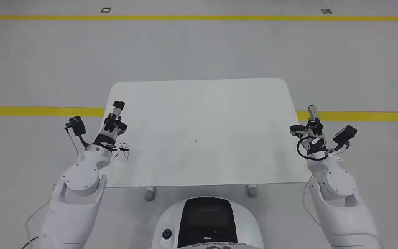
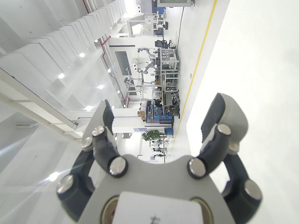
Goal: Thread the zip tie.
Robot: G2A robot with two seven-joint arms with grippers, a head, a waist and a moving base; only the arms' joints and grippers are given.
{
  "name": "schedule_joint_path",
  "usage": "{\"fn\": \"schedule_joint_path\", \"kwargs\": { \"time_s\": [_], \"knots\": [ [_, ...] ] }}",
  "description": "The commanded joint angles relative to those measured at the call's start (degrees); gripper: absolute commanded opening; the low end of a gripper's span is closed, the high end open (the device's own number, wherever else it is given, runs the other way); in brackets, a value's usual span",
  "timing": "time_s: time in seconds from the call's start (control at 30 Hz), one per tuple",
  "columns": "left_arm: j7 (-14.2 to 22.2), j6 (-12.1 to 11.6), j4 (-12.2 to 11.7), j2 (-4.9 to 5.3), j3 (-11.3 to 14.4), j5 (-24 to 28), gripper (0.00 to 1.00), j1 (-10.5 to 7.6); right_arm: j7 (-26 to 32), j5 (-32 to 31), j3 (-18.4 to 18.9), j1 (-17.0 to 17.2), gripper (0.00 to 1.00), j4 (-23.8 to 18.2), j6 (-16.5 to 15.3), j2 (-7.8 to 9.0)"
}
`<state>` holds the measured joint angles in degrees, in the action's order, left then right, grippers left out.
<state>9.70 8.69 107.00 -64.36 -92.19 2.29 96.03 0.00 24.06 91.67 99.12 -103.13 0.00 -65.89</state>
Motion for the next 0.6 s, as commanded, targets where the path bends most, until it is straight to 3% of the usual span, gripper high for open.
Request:
{"fn": "schedule_joint_path", "kwargs": {
  "time_s": [0.0,0.07,0.43,0.57],
  "knots": [
    [3.0,4.7,0.2,0.31,0.3,-3.7,1.0,-0.97,0.0,0.0,0.0,0.0,1.0,0.0,0.0,0.0],
    [6.5,9.9,-0.2,0.57,1.1,-6.3,1.0,-2.21,0.0,0.0,0.0,0.0,1.0,0.0,0.0,0.0],
    [6.6,9.8,-0.3,0.6,1.3,-6.8,1.0,-2.27,0.0,0.0,0.0,0.0,1.0,0.0,0.0,0.0],
    [10.3,10.8,-0.8,1.01,2.8,-12.3,1.0,-4.47,0.0,0.0,0.0,0.0,1.0,0.0,0.0,0.0]
  ]
}}
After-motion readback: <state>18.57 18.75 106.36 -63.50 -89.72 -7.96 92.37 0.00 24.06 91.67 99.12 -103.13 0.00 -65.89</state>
